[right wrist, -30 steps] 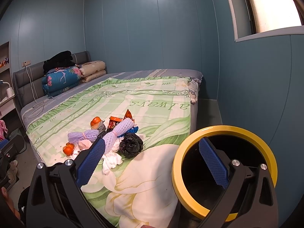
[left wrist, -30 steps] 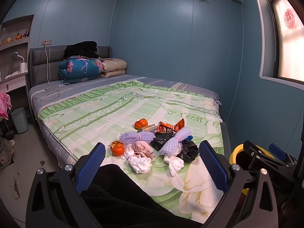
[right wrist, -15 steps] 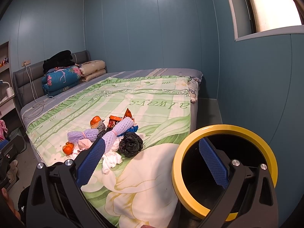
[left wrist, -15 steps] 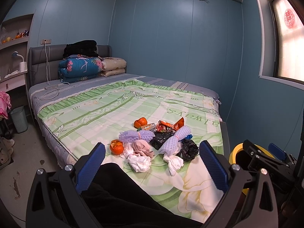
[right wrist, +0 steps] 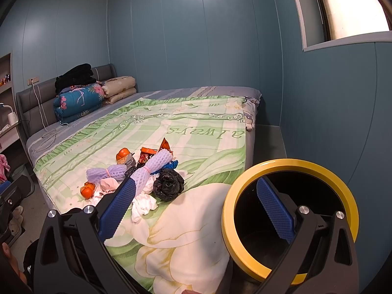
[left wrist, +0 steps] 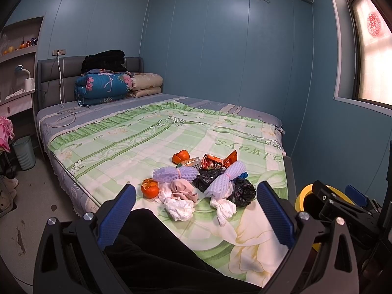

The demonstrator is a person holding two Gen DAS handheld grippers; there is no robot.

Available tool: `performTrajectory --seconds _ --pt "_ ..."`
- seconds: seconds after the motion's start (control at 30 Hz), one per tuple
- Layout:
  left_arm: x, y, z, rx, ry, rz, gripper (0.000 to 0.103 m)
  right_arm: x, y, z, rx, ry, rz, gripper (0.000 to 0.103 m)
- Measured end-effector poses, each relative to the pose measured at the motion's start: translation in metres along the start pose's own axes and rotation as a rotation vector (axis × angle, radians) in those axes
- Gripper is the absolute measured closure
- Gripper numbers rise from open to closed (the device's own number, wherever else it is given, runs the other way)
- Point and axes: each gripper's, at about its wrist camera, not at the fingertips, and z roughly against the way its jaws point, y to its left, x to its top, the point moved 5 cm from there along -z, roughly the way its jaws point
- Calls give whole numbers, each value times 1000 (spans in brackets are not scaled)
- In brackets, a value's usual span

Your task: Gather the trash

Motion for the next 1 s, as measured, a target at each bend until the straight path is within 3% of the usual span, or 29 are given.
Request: performTrajectory --seconds 1.0 --pt "1 1 0 -1 3 0 8 2 -2 -2 -8 12 -4 8"
